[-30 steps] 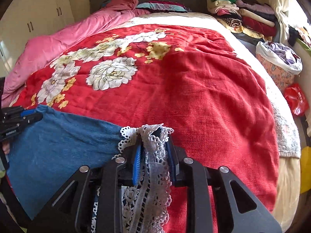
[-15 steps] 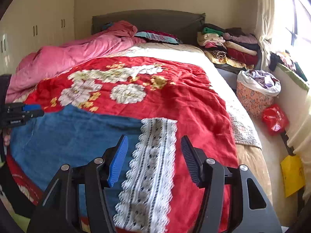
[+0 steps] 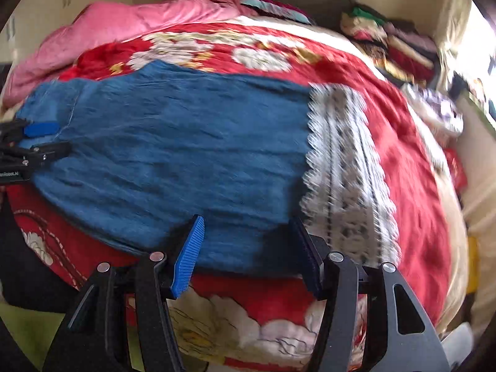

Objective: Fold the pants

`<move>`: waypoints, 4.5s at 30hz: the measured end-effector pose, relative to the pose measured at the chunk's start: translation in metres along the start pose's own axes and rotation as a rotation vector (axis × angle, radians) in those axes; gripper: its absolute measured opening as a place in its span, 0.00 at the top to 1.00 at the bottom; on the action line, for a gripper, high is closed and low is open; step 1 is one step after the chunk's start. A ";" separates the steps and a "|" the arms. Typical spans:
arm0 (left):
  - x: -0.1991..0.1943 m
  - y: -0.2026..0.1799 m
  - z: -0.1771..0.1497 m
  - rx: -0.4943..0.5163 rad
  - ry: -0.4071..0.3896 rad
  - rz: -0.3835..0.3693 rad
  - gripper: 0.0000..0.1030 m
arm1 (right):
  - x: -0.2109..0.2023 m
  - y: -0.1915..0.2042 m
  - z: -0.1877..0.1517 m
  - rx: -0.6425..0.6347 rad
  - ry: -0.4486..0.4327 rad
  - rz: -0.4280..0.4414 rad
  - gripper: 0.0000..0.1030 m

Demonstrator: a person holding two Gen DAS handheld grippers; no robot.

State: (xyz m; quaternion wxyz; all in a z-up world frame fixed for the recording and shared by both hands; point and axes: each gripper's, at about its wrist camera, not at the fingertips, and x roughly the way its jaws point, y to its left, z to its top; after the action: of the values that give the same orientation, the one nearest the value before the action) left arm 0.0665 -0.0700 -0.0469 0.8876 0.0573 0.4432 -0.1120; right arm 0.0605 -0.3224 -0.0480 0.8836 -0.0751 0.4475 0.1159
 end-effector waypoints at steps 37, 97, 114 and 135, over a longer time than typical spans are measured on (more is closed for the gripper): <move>-0.053 -0.042 0.025 0.061 -0.087 -0.113 0.18 | -0.074 -0.053 -0.011 0.229 -0.160 0.033 0.22; 0.125 -0.193 0.168 0.476 0.069 -0.424 0.57 | -0.003 -0.083 -0.011 0.368 -0.170 0.186 0.68; 0.081 -0.131 0.170 0.186 0.010 -0.572 0.96 | -0.046 -0.019 0.028 0.177 -0.254 0.248 0.79; 0.013 0.105 0.092 -0.341 -0.095 -0.478 0.46 | -0.001 0.190 0.036 -0.379 -0.110 0.183 0.78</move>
State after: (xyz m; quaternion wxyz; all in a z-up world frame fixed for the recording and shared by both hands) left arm 0.1715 0.0107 -0.0014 0.8527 -0.2039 0.4143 -0.2441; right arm 0.0359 -0.1308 -0.0321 0.8626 -0.1924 0.3736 0.2818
